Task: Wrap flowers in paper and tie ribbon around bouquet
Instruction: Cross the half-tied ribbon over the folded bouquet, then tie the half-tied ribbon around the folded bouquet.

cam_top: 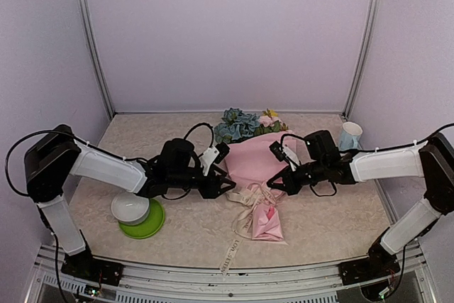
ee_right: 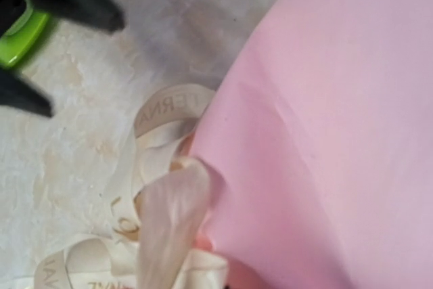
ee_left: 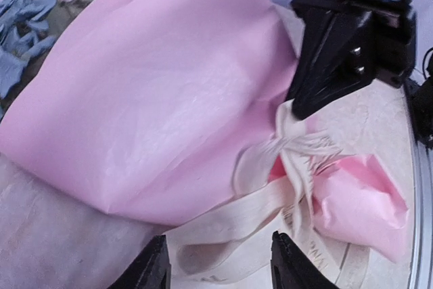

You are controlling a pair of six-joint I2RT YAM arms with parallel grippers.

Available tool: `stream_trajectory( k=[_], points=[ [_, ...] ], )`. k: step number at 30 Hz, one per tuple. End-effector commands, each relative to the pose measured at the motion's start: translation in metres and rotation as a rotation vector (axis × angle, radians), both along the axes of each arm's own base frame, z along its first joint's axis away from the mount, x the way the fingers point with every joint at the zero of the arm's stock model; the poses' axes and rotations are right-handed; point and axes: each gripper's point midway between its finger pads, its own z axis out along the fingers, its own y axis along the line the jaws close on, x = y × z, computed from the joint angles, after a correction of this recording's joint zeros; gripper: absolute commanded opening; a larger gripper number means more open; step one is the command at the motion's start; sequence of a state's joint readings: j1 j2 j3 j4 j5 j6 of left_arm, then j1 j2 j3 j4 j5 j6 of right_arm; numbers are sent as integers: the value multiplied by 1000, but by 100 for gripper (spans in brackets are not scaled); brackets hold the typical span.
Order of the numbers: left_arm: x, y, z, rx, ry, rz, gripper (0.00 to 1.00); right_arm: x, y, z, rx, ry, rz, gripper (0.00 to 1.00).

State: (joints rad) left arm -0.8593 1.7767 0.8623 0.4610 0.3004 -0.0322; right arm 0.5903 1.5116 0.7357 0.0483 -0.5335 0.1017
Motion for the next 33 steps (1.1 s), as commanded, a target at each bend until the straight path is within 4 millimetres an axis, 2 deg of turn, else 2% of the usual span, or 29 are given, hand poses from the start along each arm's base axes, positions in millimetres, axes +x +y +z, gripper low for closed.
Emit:
stream_trajectory(
  k=[1, 4, 7, 13, 15, 17, 19, 24, 28, 33],
  points=[
    [-5, 38, -49, 187, 73, 37, 60, -1, -5, 1, -4, 5, -17, 0],
    [-12, 43, -71, 247, 106, -8, 64, -2, -4, 1, 2, 10, -12, 0],
    [-13, 40, -76, 257, 82, -47, 66, -3, -5, -1, -3, 13, -12, 0],
    [10, 24, -79, 243, 25, -16, 67, -2, -5, -1, 0, 16, -20, 0],
    [15, 21, -83, 247, 20, -6, 62, -2, -5, 1, 3, 15, -22, 0],
    [15, 18, -82, 225, 10, -17, 57, -2, -5, 2, 7, 15, -23, 0],
    [13, 16, -79, 198, -4, -27, 57, -3, -5, 1, 5, 17, -22, 0],
    [11, 11, -84, 201, -30, -39, 62, -4, -5, -1, 8, 25, -17, 0],
    [7, 5, -80, 184, -50, -68, 67, -4, -4, 1, 10, 21, -15, 0],
    [6, -2, -75, 172, -73, -81, 67, -4, -4, -1, 7, 29, -13, 0]
  ],
)
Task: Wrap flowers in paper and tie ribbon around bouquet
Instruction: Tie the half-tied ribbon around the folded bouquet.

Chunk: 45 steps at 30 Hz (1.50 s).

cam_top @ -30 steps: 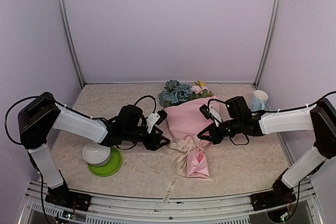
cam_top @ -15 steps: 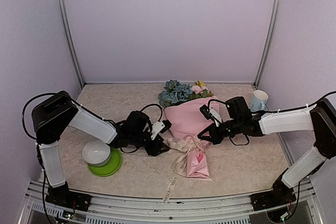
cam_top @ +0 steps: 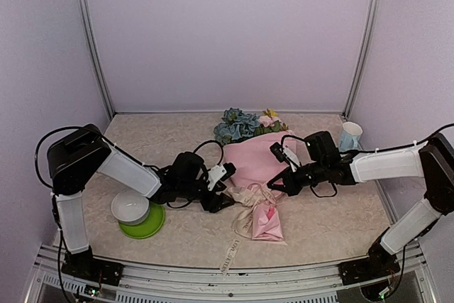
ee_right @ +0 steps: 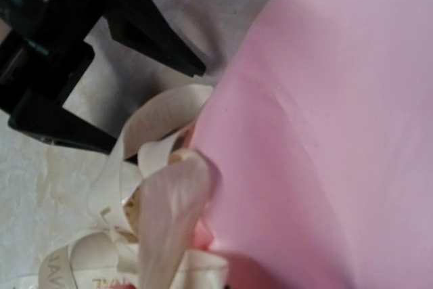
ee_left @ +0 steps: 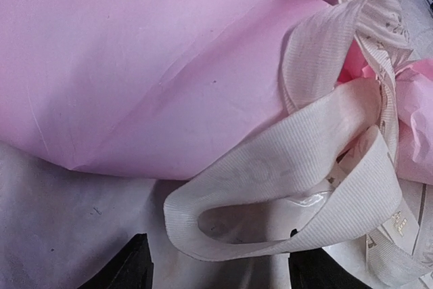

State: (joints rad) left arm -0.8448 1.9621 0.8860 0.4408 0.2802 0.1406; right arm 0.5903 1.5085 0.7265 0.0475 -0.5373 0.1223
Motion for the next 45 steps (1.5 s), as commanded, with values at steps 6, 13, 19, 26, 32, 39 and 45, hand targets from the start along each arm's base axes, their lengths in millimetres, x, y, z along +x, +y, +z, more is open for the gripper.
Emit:
stream_trajectory(
  k=[6, 13, 19, 26, 32, 39, 45],
  points=[
    [-15, -19, 19, -95, -37, -104, 36, 1, -5, 6, 6, -12, -23, 0],
    [-22, -8, 14, -61, -1, -97, 0, 12, -19, 9, -44, -44, -126, 0],
    [-22, 9, 2, 9, 43, -23, 0, 10, -51, 0, -98, -16, -271, 0],
    [-23, 30, -7, 78, 90, 66, 0, -13, -88, -15, -113, 67, -380, 0],
    [-17, 49, -23, 184, 120, 160, 0, -25, -128, -48, -141, 190, -512, 0],
    [-12, 69, -39, 272, 159, 235, 0, -16, -157, -62, -104, 259, -631, 0],
    [-4, 84, -42, 279, 193, 295, 0, -10, -177, -68, -94, 256, -713, 0]
  ],
)
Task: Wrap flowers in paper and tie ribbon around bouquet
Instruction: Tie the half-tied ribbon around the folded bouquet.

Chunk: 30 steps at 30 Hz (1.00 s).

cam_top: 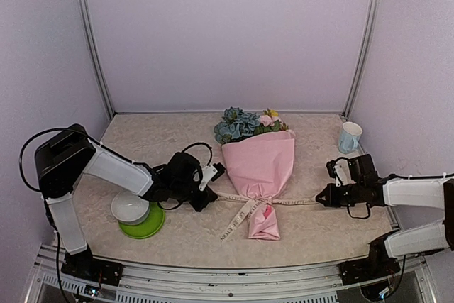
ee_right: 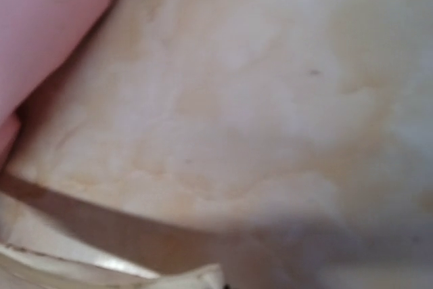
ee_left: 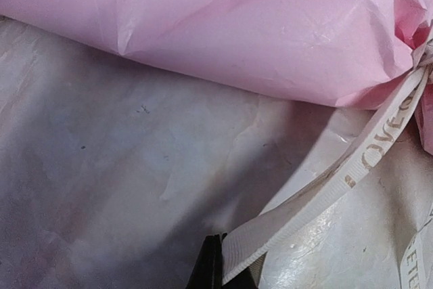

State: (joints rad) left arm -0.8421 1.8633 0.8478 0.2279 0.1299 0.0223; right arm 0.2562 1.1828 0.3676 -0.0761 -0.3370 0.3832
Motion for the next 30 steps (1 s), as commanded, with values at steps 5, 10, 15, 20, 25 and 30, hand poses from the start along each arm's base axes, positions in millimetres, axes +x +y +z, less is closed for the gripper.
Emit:
stream_trajectory(
  k=[5, 10, 15, 20, 25, 30],
  points=[
    [0, 50, -35, 137, 120, 136, 0, 8, -32, -7, -26, -19, -141, 0],
    [4, 57, -37, 117, 147, 176, 0, 9, -34, -9, -32, -8, -151, 0],
    [5, 67, -38, 86, 175, 201, 0, 10, -36, -10, -31, -2, -157, 0],
    [-2, 63, -43, 71, 200, 173, 0, 10, -31, -9, -15, -8, -131, 0],
    [4, 50, -26, 34, 143, 149, 23, 8, -13, -7, 41, 0, -40, 0],
    [35, 58, 31, -32, -67, 231, 53, 14, 5, 6, 69, -28, 16, 6]
  ],
)
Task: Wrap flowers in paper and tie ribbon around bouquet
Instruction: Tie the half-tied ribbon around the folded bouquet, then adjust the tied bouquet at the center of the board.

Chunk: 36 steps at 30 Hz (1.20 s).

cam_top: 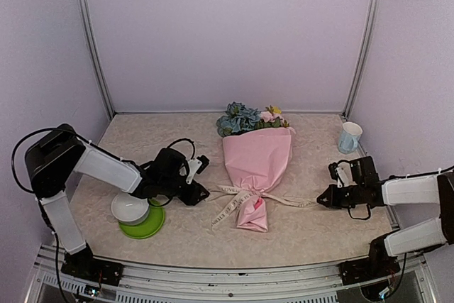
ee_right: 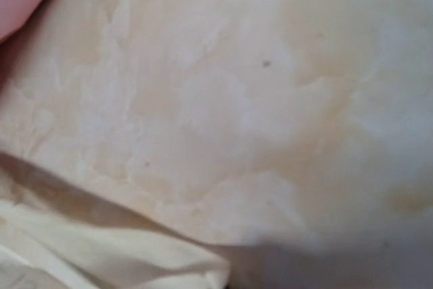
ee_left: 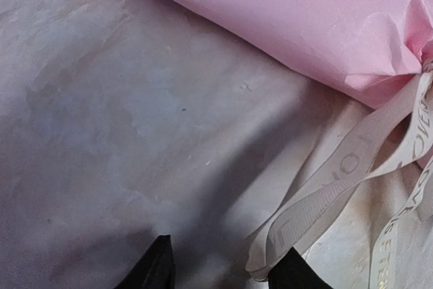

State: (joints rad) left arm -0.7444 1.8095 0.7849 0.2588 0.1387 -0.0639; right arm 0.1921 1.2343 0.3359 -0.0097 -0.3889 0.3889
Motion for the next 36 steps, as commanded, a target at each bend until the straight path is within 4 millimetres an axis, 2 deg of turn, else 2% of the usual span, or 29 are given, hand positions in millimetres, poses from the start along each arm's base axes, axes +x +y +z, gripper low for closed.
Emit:
stream_trajectory(
  k=[1, 4, 6, 8, 10, 12, 14, 16, 19, 20, 22, 24, 26, 30, 32, 36],
  points=[
    [16, 25, 37, 25, -147, 102, 56, 14, 15, 21, 28, -61, 51, 15],
    [15, 33, 70, -22, -256, 128, 58, 18, 13, 29, 6, -67, 46, 31],
    [1, 27, 88, -56, -309, 86, 54, 21, 9, 37, -22, -80, 29, 41],
    [-23, 9, 99, -62, -341, -2, 50, 24, 3, 46, -51, -101, 1, 49],
    [-54, -13, 104, -69, -348, -118, 50, 27, 2, 55, -64, -126, -13, 49],
    [-84, -31, 107, -94, -333, -219, 54, 28, 6, 61, -60, -140, -6, 49],
    [-98, -37, 114, -132, -318, -244, 59, 29, 13, 65, -59, -145, 7, 49],
    [-111, -43, 118, -180, -287, -289, 56, 29, 22, 68, -57, -151, 30, 47],
    [-134, -58, 103, -157, -227, -374, 35, 30, 38, 72, -54, -166, 71, 46],
    [-139, -62, 91, -129, -195, -396, 30, 30, 43, 74, -50, -171, 84, 46],
    [-145, -69, 61, -57, -126, -425, 23, 30, 51, 74, -50, -175, 103, 45],
    [-144, -73, 39, -1, -91, -433, 21, 31, 55, 74, -49, -173, 111, 44],
    [-142, -75, 24, 25, -76, -432, 21, 29, 58, 72, -49, -166, 123, 44],
    [-137, -76, 4, 47, -45, -404, 29, 27, 60, 75, -48, -175, 133, 44],
    [-132, -80, 0, 41, -43, -381, 37, 27, 60, 76, -46, -182, 130, 44],
    [-132, -93, -2, -30, -8, -350, 43, 27, 60, 77, -44, -185, 132, 44]
  ],
)
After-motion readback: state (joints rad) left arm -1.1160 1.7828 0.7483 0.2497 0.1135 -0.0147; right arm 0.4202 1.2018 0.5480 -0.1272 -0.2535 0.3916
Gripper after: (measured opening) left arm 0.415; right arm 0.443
